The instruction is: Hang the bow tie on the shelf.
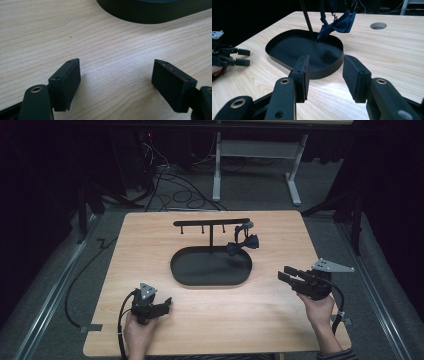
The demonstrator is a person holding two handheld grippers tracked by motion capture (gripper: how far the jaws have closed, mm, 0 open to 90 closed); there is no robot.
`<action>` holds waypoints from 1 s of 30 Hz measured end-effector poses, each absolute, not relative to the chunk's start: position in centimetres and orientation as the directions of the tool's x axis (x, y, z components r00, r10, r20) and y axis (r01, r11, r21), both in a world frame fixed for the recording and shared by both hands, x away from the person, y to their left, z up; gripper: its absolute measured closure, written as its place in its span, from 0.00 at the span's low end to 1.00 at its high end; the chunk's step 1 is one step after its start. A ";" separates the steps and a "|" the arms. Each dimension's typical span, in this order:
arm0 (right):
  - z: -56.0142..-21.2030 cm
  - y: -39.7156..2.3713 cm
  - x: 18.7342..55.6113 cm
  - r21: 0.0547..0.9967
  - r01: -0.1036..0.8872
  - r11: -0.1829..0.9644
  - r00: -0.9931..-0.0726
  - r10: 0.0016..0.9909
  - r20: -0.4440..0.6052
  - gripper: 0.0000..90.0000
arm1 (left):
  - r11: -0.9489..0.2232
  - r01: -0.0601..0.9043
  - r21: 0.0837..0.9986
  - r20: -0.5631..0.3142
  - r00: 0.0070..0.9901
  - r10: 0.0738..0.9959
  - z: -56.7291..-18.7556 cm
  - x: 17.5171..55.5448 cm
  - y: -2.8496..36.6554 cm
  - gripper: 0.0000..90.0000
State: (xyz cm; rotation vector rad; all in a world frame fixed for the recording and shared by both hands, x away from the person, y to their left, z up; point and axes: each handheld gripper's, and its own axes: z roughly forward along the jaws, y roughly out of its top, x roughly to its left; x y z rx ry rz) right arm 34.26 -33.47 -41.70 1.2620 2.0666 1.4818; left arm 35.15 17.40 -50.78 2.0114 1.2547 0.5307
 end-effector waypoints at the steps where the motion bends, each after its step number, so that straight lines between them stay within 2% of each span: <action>1: -41.9 -33.4 34.3 0.874 0.478 0.084 -0.572 0.786 0.237 0.65 | -0.288 0.609 0.739 -0.020 0.447 0.894 -50.8 35.2 17.4 0.26; 30: -44.6 -31.9 34.7 0.835 0.537 0.119 -0.563 0.788 0.250 0.65 | -0.288 0.609 0.739 -0.020 0.447 0.894 -50.8 35.2 17.4 0.26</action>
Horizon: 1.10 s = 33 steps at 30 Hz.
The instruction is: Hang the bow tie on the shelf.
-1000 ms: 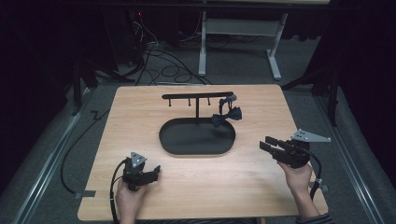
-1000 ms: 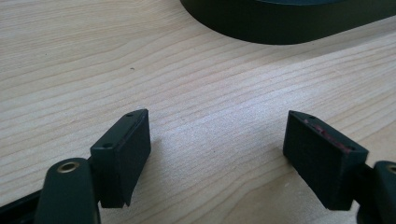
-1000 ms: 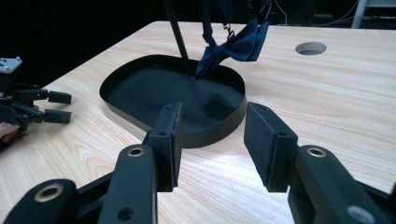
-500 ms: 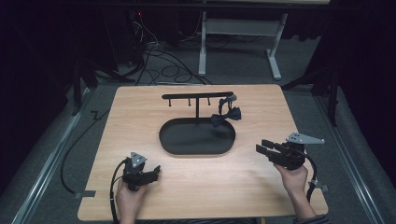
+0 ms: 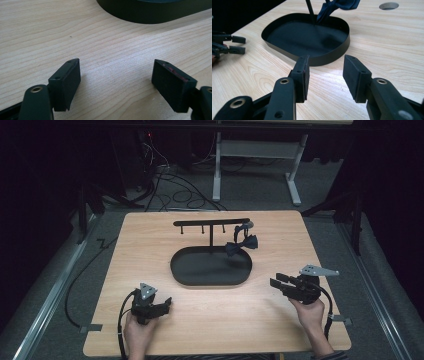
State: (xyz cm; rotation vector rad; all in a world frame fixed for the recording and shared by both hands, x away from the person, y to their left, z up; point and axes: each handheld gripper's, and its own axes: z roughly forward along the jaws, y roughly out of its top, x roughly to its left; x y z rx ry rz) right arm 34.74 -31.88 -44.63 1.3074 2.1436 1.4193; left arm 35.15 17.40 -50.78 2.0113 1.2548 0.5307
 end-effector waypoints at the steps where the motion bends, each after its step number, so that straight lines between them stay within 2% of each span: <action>1: -44.8 -31.8 34.8 0.834 0.538 0.123 -0.564 0.787 0.249 0.65 | -0.289 0.609 0.739 -0.020 0.448 0.894 -50.8 35.2 17.4 0.26; 33: -48.5 -29.5 35.6 0.765 0.609 0.209 -0.555 0.801 0.223 0.62 | -0.288 0.609 0.739 -0.020 0.448 0.894 -50.8 35.2 17.4 0.26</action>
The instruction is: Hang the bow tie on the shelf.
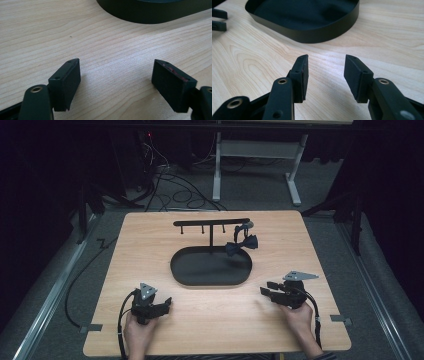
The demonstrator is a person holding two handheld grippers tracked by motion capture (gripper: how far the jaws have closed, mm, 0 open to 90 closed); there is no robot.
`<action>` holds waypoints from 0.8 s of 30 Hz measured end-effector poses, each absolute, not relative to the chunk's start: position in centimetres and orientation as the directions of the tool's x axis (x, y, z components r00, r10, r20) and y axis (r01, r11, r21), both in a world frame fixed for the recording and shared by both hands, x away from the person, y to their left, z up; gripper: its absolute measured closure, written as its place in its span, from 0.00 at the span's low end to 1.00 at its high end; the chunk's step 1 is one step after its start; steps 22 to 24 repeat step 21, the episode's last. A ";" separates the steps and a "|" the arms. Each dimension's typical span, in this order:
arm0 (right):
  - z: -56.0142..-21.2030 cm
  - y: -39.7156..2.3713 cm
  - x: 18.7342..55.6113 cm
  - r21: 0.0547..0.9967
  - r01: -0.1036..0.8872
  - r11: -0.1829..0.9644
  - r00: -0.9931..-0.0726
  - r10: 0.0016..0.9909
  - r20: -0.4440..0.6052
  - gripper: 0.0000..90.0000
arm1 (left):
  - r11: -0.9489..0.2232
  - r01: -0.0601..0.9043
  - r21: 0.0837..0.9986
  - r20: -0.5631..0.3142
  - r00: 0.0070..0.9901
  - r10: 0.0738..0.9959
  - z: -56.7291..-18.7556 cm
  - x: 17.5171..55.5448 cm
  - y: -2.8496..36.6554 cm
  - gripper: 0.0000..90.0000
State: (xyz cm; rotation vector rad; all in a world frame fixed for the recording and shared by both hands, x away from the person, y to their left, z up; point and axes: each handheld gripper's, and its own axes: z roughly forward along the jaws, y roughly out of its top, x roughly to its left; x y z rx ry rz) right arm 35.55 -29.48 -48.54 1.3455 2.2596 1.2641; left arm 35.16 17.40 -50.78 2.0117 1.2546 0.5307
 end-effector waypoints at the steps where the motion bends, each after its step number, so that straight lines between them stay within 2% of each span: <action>1: -48.7 -29.4 35.6 0.762 0.611 0.213 -0.555 0.802 0.221 0.62 | -0.288 0.609 0.739 -0.020 0.448 0.894 -50.8 35.2 17.4 0.26; 10: -49.9 -28.3 35.7 0.723 0.625 0.295 -0.544 0.828 0.133 0.62 | -0.288 0.609 0.739 -0.020 0.448 0.894 -50.8 35.2 17.4 0.26; 14: -50.0 -28.0 35.6 0.730 0.610 0.308 -0.547 0.830 0.107 0.60 | -0.288 0.609 0.739 -0.020 0.448 0.894 -50.8 35.2 17.4 0.26; 21: -50.2 -27.0 35.2 0.731 0.553 0.401 -0.574 0.819 -0.015 0.54 | -0.288 0.609 0.739 -0.020 0.448 0.894 -50.8 35.2 17.4 0.26; 24: -50.2 -27.0 35.2 0.731 0.553 0.401 -0.574 0.819 -0.015 0.54 | -0.288 0.609 0.739 -0.020 0.448 0.894 -50.8 35.2 17.4 0.26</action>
